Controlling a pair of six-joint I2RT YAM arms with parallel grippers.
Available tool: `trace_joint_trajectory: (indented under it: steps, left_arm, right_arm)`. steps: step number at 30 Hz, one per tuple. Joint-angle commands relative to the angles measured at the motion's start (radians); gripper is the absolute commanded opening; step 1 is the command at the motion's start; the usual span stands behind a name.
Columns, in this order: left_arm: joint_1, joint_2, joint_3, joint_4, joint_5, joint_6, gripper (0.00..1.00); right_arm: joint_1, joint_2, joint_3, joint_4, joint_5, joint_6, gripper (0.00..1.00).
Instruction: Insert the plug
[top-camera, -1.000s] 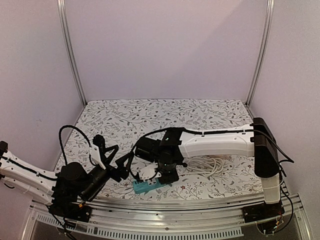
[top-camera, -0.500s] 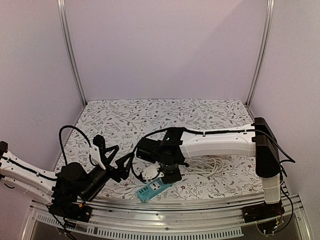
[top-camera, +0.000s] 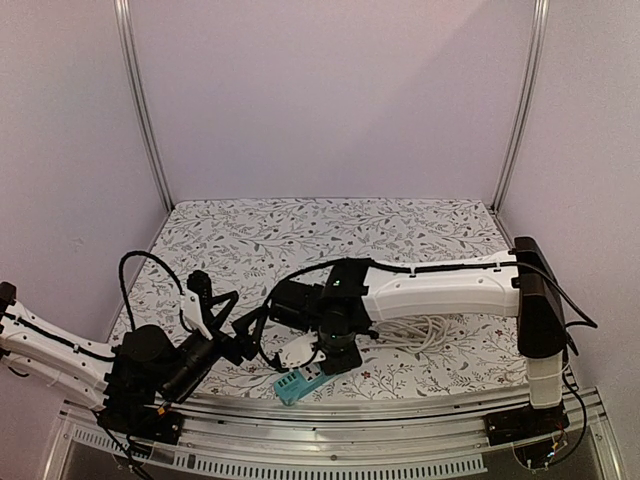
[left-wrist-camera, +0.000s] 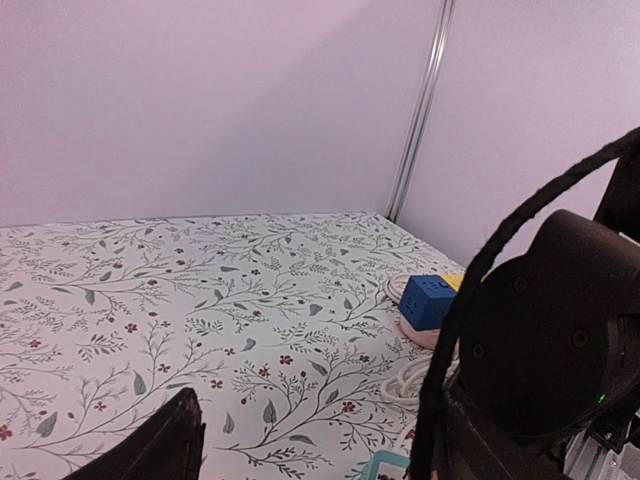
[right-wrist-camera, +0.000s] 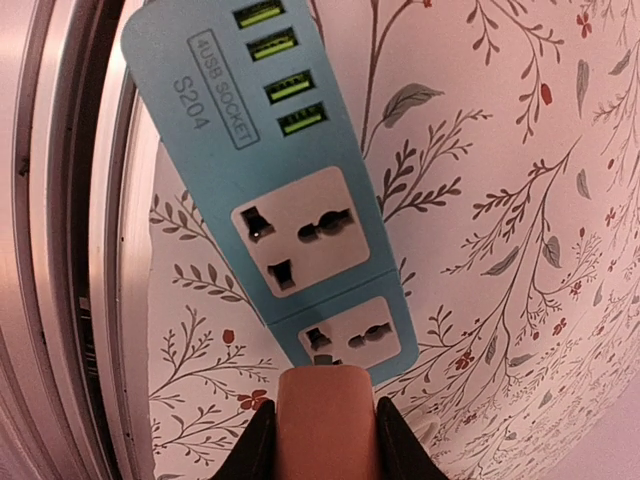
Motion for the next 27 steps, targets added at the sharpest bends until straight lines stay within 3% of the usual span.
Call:
trace_joint_trajectory:
  steps: [1, 27]
  left_arm:
    - [0.012, -0.005, -0.009, 0.013, -0.006, 0.0, 0.78]
    - [0.013, -0.001, -0.014, 0.022, -0.012, 0.0, 0.78]
  right_arm:
    - [0.01, -0.064, -0.038, 0.022, -0.05, -0.009, 0.0]
    - [-0.022, -0.029, -0.104, 0.073, 0.006, -0.053, 0.0]
